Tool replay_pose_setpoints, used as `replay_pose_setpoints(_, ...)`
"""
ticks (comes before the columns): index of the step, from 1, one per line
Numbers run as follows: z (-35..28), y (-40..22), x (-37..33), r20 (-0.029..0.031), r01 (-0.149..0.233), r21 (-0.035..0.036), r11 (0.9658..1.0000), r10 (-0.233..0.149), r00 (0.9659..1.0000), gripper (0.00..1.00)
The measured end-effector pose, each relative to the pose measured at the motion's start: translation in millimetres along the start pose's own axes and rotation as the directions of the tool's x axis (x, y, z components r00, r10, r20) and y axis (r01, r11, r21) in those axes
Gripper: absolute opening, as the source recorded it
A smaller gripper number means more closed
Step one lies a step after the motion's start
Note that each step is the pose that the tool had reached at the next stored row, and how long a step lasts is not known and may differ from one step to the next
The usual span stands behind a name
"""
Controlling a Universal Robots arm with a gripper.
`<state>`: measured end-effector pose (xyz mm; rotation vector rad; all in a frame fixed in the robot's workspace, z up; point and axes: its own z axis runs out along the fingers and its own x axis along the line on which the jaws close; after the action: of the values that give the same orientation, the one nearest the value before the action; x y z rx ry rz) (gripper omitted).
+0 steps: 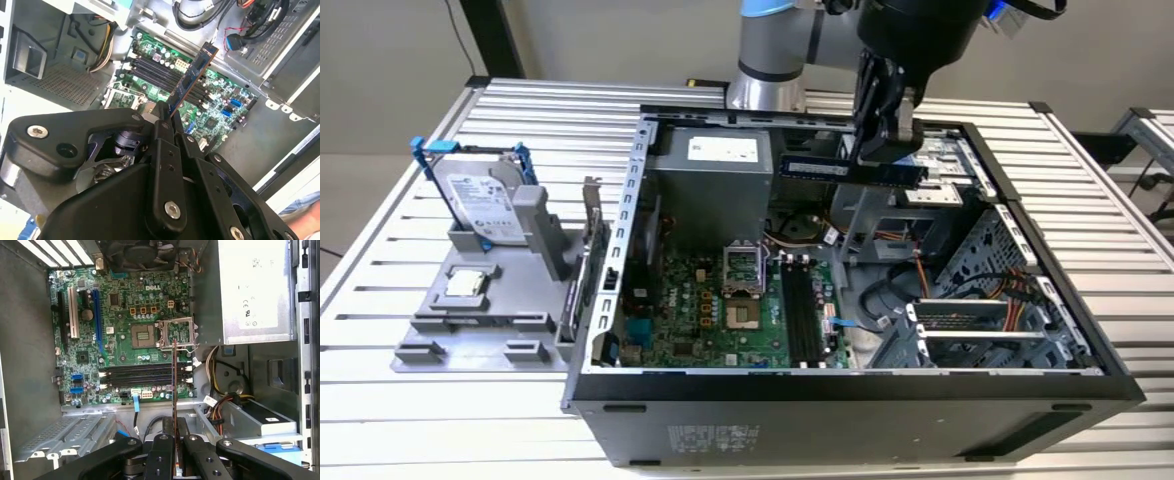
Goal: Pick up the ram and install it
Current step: 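Insert the ram into the slot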
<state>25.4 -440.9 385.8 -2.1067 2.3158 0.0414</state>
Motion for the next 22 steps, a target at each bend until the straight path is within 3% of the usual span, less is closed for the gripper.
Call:
replay_pose_setpoints(15, 0.0, 0.0, 0.0, -0.0004, 0.003, -0.0001, 1.0000, -0.003, 1.0000, 0.00)
replay_pose_setpoints(18, 0.0, 0.0, -0.1, 0.0002, -0.044, 0.0011, 0.9990, 0.044, 0.9990, 0.00)
replay_pose_setpoints(22, 0.0, 0.0, -0.1, 0.0011, -0.117, 0.0029, 0.9931, 0.117, 0.9931, 0.00)
